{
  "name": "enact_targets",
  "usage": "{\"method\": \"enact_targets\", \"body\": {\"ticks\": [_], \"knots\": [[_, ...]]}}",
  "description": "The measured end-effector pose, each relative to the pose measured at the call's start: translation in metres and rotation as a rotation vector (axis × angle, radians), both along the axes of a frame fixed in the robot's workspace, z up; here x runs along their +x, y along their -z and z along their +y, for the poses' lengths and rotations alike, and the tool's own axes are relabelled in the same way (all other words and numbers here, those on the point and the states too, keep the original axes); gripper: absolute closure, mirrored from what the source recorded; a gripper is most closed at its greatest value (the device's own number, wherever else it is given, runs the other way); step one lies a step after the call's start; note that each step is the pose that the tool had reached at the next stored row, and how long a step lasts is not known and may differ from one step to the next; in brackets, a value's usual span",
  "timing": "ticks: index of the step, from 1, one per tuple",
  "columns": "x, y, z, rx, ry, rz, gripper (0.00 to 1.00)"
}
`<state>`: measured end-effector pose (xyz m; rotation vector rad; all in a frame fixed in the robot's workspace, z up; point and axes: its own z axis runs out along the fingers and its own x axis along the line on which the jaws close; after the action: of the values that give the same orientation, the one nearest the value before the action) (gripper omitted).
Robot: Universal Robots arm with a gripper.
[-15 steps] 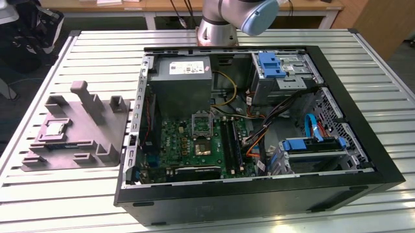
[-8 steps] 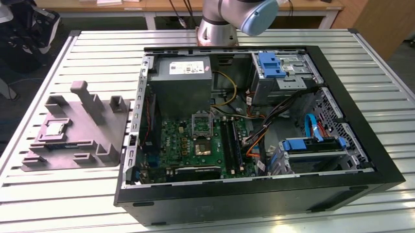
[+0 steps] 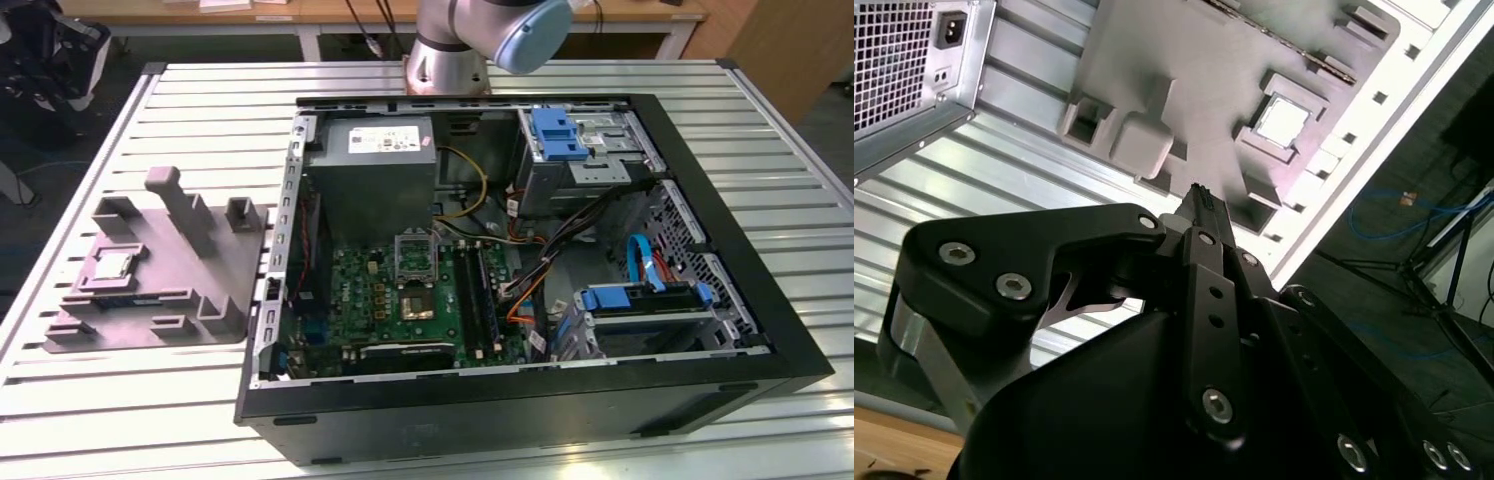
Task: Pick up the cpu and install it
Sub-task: 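Reach for the cpu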
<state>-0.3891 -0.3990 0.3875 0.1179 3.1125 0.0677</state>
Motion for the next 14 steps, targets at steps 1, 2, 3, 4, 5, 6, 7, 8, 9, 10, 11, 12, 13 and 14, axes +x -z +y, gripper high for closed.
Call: {"method": "enact_targets", "body": {"ticks": [1,2,3,4,5,6,7,8,9,10,11,12,13,14], "knots": [[-0.001,0.0,0.0,-0.0001,0.0,0.0,0.89],[-0.003,0.0,0.0,0.0001,0.0,0.0,0.89],[-0.004,0.0,0.0,0.0006,0.0,0.0,0.89],[-0.005,0.0,0.0,0.0007,0.0,0.0002,0.89],[-0.006,0.0,0.0,0.001,0.0,0.0011,0.89],[-0.007,0.0001,0.0,0.0011,0.0,0.0037,0.89],[-0.007,0.0002,0.0,0.0011,0.0,0.0086,0.89],[-0.007,0.0002,0.0,0.001,0.0,0.0134,0.89],[-0.009,0.0004,0.0,0.001,0.0,0.0163,0.89],[-0.01,0.0005,0.0001,0.001,0.0,0.0185,0.89],[-0.011,0.0007,0.0,0.001,0.0,0.0195,0.89],[-0.013,0.0008,0.0,0.001,0.0,0.0197,0.89],[-0.015,0.0009,0.0,0.001,0.0,0.0197,0.89],[-0.018,0.0009,0.0,0.001,0.0,0.0197,0.89]]}}
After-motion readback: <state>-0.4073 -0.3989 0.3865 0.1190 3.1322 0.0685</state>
